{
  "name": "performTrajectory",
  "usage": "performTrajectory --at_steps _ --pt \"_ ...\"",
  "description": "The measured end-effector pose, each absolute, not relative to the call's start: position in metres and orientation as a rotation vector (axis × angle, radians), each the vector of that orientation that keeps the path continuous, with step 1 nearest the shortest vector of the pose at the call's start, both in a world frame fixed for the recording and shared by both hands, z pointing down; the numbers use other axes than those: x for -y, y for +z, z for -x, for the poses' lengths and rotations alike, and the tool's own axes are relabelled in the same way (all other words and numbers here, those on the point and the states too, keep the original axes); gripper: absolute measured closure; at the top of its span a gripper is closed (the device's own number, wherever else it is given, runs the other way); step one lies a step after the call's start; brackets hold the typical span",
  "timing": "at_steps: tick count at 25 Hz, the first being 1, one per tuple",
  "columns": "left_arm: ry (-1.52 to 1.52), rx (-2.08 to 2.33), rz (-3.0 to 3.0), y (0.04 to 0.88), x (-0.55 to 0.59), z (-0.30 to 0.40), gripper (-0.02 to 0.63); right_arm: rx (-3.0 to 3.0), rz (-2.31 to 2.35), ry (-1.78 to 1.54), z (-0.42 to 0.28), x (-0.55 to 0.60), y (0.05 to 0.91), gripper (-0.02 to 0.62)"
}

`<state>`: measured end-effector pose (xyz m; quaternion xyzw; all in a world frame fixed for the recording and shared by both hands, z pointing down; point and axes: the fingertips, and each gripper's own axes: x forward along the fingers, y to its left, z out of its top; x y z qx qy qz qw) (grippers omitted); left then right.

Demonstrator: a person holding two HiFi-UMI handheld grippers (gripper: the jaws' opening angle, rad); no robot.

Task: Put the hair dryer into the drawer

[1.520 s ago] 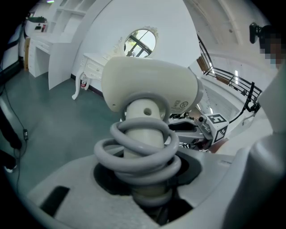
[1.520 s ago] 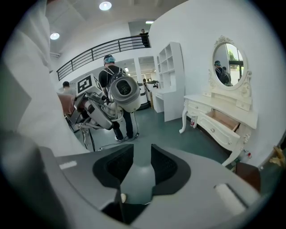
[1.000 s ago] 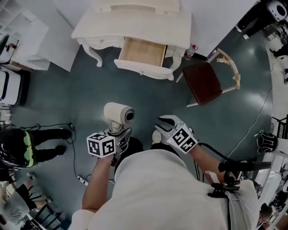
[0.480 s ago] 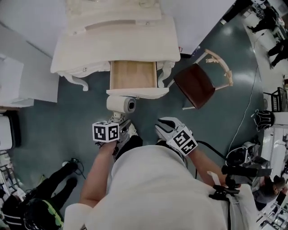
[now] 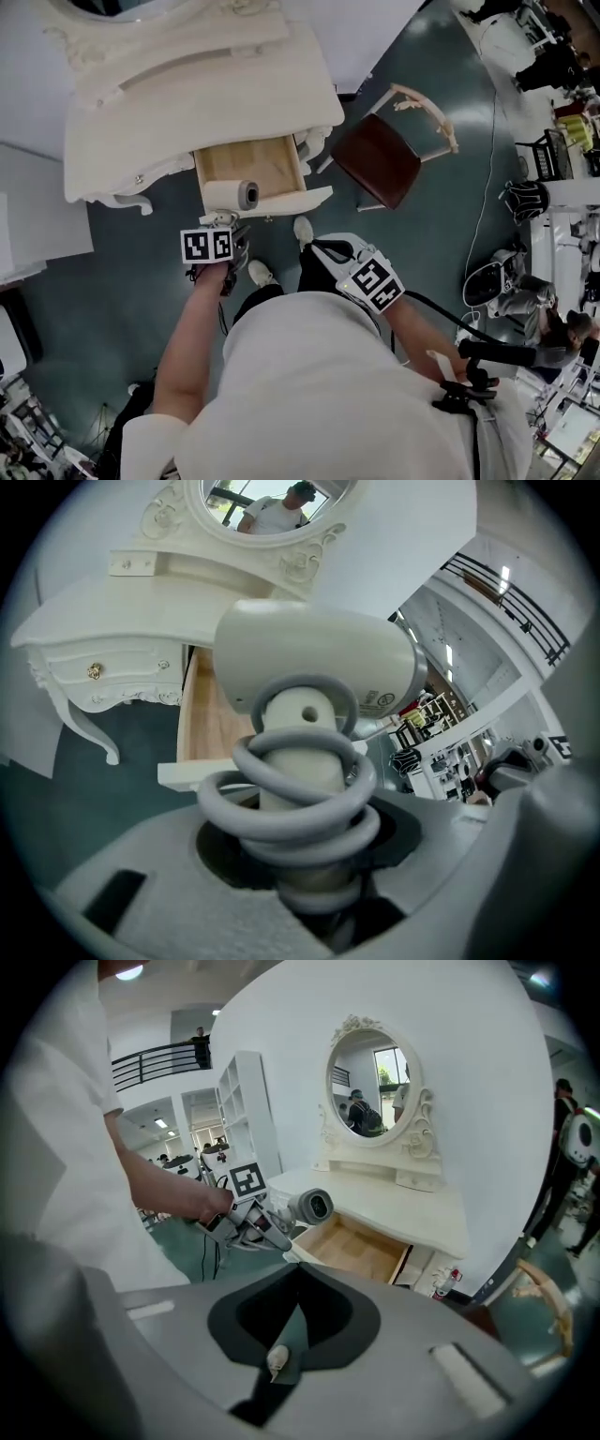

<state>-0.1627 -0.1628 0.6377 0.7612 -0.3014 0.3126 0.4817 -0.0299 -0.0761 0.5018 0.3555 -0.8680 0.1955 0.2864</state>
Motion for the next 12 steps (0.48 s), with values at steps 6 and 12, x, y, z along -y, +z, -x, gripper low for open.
performTrajectory --at_steps 6,12 --pt "0.832 0.807 -1.733 0.671 0.211 0.158 0.405 2.345 -0.942 0.546 0.006 0.13 0.495 0.597" --pt "0.95 0.849 -1.602 0.735 0.282 0.135 0.403 2.334 -0.825 0.59 -0.045 0.21 0.531 0.597"
